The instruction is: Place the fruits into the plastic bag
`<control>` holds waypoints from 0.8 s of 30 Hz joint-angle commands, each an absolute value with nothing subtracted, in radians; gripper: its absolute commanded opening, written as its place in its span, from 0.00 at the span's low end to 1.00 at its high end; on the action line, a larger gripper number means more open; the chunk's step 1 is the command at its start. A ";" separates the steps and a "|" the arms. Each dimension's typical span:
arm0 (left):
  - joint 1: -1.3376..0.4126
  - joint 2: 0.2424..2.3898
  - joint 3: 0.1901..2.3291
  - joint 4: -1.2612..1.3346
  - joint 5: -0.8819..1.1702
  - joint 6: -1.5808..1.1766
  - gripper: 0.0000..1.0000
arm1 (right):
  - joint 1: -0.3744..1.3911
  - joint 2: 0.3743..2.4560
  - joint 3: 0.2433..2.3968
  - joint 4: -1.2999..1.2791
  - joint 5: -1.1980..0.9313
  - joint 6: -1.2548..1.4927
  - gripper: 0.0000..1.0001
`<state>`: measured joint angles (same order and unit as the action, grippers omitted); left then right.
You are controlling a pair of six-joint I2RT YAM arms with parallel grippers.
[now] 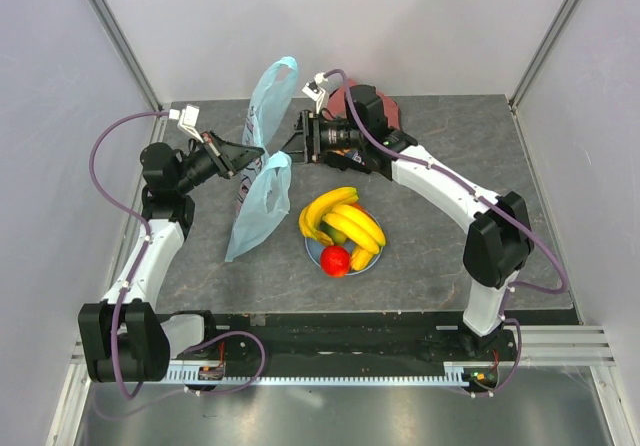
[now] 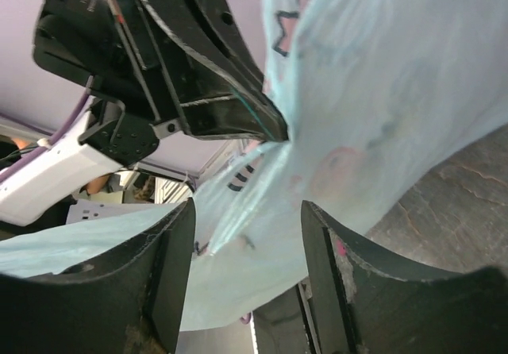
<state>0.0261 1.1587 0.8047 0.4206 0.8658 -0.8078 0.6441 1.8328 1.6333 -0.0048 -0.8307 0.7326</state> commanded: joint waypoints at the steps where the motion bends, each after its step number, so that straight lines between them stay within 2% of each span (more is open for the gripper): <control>1: 0.031 1.170 0.819 0.471 0.884 -0.844 0.02 | 0.653 1.865 1.700 0.044 -0.891 0.755 0.61; 16: 0.029 1.187 0.815 0.506 0.894 -0.874 0.01 | 0.658 1.953 1.761 0.066 -0.968 0.810 0.35; 19: 0.029 1.192 0.813 0.494 0.896 -0.867 0.02 | 0.658 1.953 1.749 0.106 -0.992 0.833 0.13; 20: 0.029 1.193 0.815 0.483 0.896 -0.864 0.02 | 0.655 1.953 1.743 0.124 -0.994 0.841 0.00; 24: 0.034 1.189 0.824 0.453 0.894 -0.847 0.03 | 0.629 1.931 1.715 0.137 -0.959 0.828 0.00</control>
